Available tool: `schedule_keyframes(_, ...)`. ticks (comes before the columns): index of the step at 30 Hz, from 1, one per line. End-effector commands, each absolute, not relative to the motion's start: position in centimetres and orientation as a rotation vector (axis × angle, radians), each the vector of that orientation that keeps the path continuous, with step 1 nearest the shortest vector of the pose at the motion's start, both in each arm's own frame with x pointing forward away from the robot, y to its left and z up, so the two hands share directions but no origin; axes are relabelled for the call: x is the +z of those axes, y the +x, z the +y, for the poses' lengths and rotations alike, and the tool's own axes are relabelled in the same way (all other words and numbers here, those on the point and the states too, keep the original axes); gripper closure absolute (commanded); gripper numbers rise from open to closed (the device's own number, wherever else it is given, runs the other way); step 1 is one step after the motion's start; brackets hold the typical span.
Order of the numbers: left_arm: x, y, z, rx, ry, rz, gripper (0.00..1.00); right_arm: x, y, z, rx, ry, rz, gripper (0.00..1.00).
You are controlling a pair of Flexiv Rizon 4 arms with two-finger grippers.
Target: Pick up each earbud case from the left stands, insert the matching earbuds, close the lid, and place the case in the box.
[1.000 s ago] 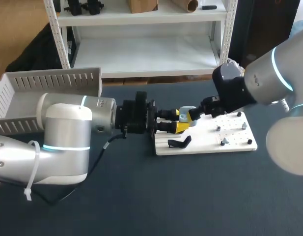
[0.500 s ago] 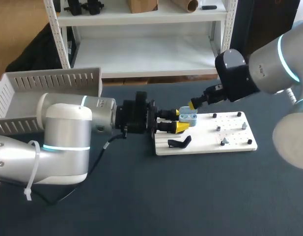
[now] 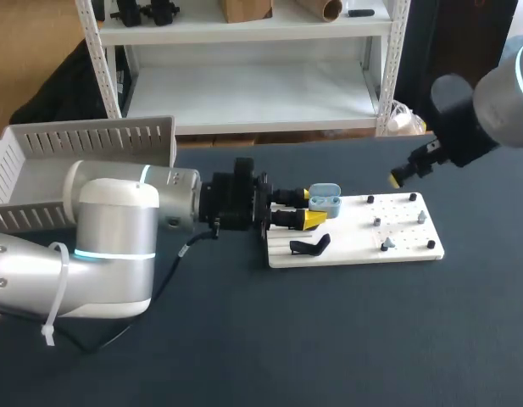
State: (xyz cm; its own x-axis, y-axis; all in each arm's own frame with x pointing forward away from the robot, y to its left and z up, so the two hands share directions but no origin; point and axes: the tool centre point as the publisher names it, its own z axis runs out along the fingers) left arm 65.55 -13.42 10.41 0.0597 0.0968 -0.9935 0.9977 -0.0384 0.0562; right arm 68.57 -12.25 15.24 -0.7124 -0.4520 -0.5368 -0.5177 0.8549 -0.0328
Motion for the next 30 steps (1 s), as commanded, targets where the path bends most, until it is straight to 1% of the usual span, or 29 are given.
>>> schedule_keyframes(1,10.3,65.7,-13.4,-1.147,1.334,1.214,1.0,13.9,68.9,-12.6,-0.185,-0.607,2.483,0.0)
schedule_keyframes(5,10.3,65.7,-13.4,-1.147,1.334,1.214,1.0,12.2,69.1,-13.4,-0.237,-0.617,2.533,0.01)
schedule_keyframes(6,10.3,65.7,-13.4,-1.147,1.334,1.214,1.0,11.7,69.2,-13.6,-0.262,-0.624,2.546,0.11)
schedule_keyframes(7,10.3,65.7,-13.4,-1.147,1.334,1.214,1.0,11.4,69.2,-13.7,-0.27,-0.624,2.556,0.16)
schedule_keyframes(9,10.3,65.7,-13.4,-1.147,1.334,1.214,1.0,10.7,69.4,-14.1,-0.28,-0.621,2.578,0.22)
schedule_keyframes(10,10.3,65.7,-13.4,-1.147,1.334,1.214,1.0,10.4,69.5,-14.2,-0.286,-0.618,2.586,0.26)
schedule_keyframes(11,10.3,65.7,-13.4,-1.147,1.334,1.214,1.0,10.1,69.6,-14.3,-0.292,-0.617,2.598,0.28)
schedule_keyframes(12,10.3,65.7,-13.4,-1.147,1.334,1.214,1.0,9.8,69.6,-14.4,-0.303,-0.621,2.607,0.26)
schedule_keyframes(14,10.3,65.7,-13.4,-1.147,1.334,1.214,1.0,9.1,69.7,-14.6,-0.312,-0.621,2.625,0.31)
schedule_keyframes(16,10.3,65.7,-13.4,-1.147,1.334,1.214,1.0,8.5,69.8,-14.7,-0.313,-0.62,2.646,0.31)
schedule_keyframes(18,10.3,65.7,-13.4,-1.147,1.334,1.214,1.0,7.8,69.9,-14.9,-0.319,-0.613,2.666,0.28)
schedule_keyframes(24,10.3,65.7,-13.4,-1.147,1.334,1.214,1.0,6.0,69.8,-15.4,-0.334,-0.602,2.722,0.33)
schedule_keyframes(28,10.3,65.7,-13.4,-1.147,1.334,1.214,1.0,5.3,69.7,-15.5,-0.322,-0.589,2.745,0.38)
schedule_keyframes(30,10.3,65.7,-13.4,-1.147,1.334,1.214,1.0,5.1,69.7,-15.5,-0.318,-0.589,2.751,0.39)
